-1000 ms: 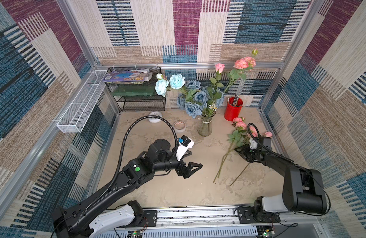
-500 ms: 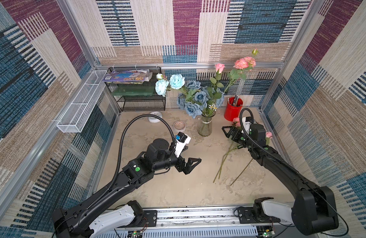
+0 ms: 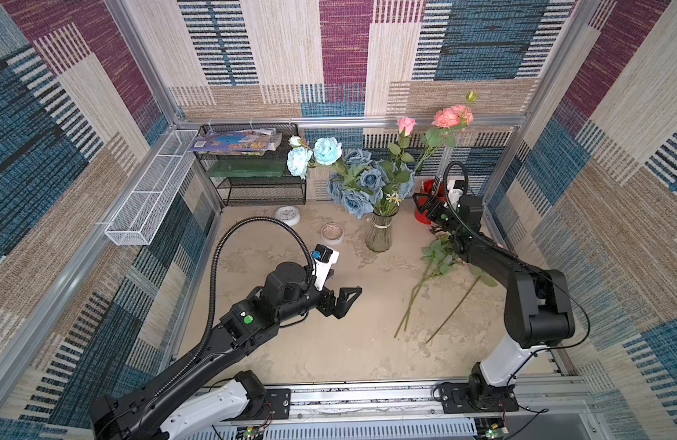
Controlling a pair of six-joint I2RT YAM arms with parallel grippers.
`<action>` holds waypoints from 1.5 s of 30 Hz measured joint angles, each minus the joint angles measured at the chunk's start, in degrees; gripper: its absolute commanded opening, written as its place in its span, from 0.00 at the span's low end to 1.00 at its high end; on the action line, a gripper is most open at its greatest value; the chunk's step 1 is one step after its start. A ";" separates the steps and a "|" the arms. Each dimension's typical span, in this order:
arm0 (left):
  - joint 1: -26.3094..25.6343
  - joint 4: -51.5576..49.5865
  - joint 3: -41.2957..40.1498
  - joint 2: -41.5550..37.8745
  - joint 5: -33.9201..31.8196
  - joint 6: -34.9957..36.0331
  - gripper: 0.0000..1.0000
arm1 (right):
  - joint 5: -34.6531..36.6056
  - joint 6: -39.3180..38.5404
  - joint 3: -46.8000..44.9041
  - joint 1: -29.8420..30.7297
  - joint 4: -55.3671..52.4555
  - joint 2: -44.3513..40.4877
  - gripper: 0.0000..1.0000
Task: Pick out pink flowers from the vase
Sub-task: Pick up the flower from the vase.
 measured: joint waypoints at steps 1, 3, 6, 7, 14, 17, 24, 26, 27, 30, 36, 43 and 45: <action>0.09 -0.02 -0.11 -0.15 -0.04 -0.04 0.99 | -1.07 1.05 0.24 -0.52 1.36 0.83 0.71; 0.37 0.02 -0.31 -0.24 -0.24 -0.09 0.99 | -4.33 3.06 1.20 -1.03 4.70 3.02 0.66; 0.76 0.09 -0.33 -0.13 -0.52 -0.28 0.99 | -9.16 4.96 3.45 -0.37 8.50 6.05 0.60; 0.90 0.20 -0.33 -0.04 -0.66 -0.52 0.99 | -10.34 5.42 4.15 0.02 9.25 6.69 0.60; 1.51 0.17 -0.44 -0.37 -1.27 -1.05 0.99 | -15.10 4.92 8.50 3.48 11.76 8.96 0.59; 1.79 0.17 -0.92 -0.76 -1.27 -1.07 0.99 | -15.34 4.20 10.45 4.20 11.21 10.19 0.46; 2.25 0.15 -1.11 -1.27 -1.22 -1.27 0.99 | -14.01 0.63 22.05 6.03 3.39 14.32 0.11; 2.32 0.20 -1.33 -1.73 -1.25 -1.29 0.99 | -13.00 -0.81 22.82 6.36 1.62 14.19 0.09; 2.34 0.17 -1.49 -1.90 -1.22 -1.29 0.99 | -12.26 -1.07 22.95 6.51 0.63 13.92 0.08; 2.51 0.17 -1.99 -2.19 -1.22 -1.33 0.99 | -10.54 -3.56 23.34 6.91 -3.56 12.02 0.05; 2.84 0.48 -2.19 -1.70 -0.70 -1.49 0.99 | -6.56 -8.55 26.56 7.08 -9.62 7.21 0.00; 2.97 0.59 -2.27 -1.95 0.20 -1.68 0.99 | -1.88 -13.38 31.32 7.21 -16.39 1.81 0.00; 2.97 0.68 -2.56 -2.32 0.22 -1.77 0.99 | -0.57 -15.02 32.48 7.23 -17.97 -0.44 0.00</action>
